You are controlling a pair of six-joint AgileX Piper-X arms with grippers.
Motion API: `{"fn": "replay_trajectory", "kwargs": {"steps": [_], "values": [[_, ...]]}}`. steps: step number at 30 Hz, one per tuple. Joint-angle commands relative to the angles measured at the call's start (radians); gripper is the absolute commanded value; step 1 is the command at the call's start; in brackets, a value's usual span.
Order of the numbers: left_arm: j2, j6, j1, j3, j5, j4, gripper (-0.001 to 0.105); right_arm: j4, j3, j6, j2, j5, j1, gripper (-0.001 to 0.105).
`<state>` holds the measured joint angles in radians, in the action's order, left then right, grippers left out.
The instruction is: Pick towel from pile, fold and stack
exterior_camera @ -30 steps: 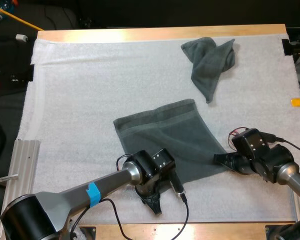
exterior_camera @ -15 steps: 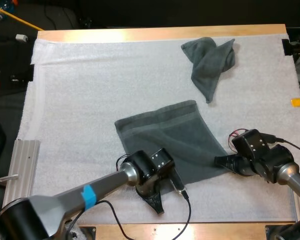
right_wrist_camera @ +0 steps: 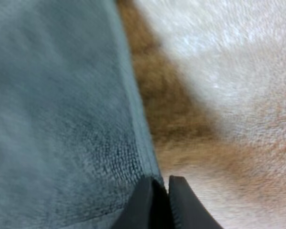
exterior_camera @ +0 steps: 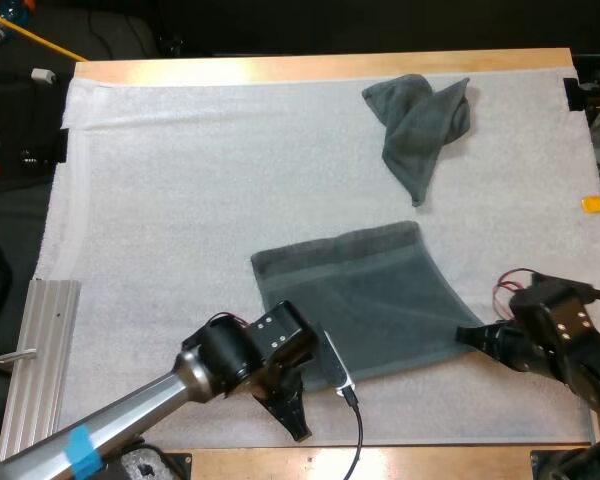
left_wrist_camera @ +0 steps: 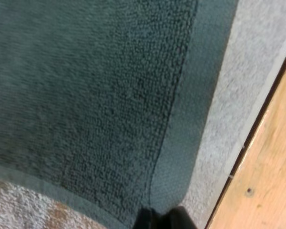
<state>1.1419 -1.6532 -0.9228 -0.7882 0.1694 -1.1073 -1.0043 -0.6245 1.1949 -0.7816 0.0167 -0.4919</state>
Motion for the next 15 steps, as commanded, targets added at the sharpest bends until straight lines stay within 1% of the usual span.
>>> {"fn": "replay_trajectory", "kwargs": {"steps": [1,3,6,8,9,11,13,15], "values": [[-0.012,-0.003,-0.005,-0.001,0.001,0.001,0.000,-0.015,-0.017,-0.030,0.020,0.008,-0.001,0.000],[-0.015,-0.002,-0.004,-0.001,-0.001,0.023,0.000,0.011,-0.022,-0.077,0.029,0.020,-0.001,0.000],[-0.002,-0.002,0.023,-0.001,-0.001,0.069,0.000,0.079,-0.022,-0.137,-0.003,0.059,-0.001,0.000],[0.014,-0.002,0.071,-0.001,-0.001,0.098,0.000,0.143,-0.022,-0.182,-0.049,0.074,-0.001,0.000],[0.015,-0.002,0.079,-0.001,-0.001,0.102,0.000,0.158,-0.022,-0.187,-0.057,0.076,-0.001,0.000],[0.036,0.010,0.154,-0.001,0.011,0.126,0.000,0.233,-0.022,-0.222,-0.126,0.077,-0.001,0.000],[0.060,0.031,0.222,-0.001,0.057,0.159,0.000,0.304,-0.022,-0.274,-0.197,0.077,-0.001,0.000],[0.082,0.038,0.267,-0.001,0.074,0.182,0.000,0.371,-0.022,-0.317,-0.245,0.077,-0.001,0.000]]}}
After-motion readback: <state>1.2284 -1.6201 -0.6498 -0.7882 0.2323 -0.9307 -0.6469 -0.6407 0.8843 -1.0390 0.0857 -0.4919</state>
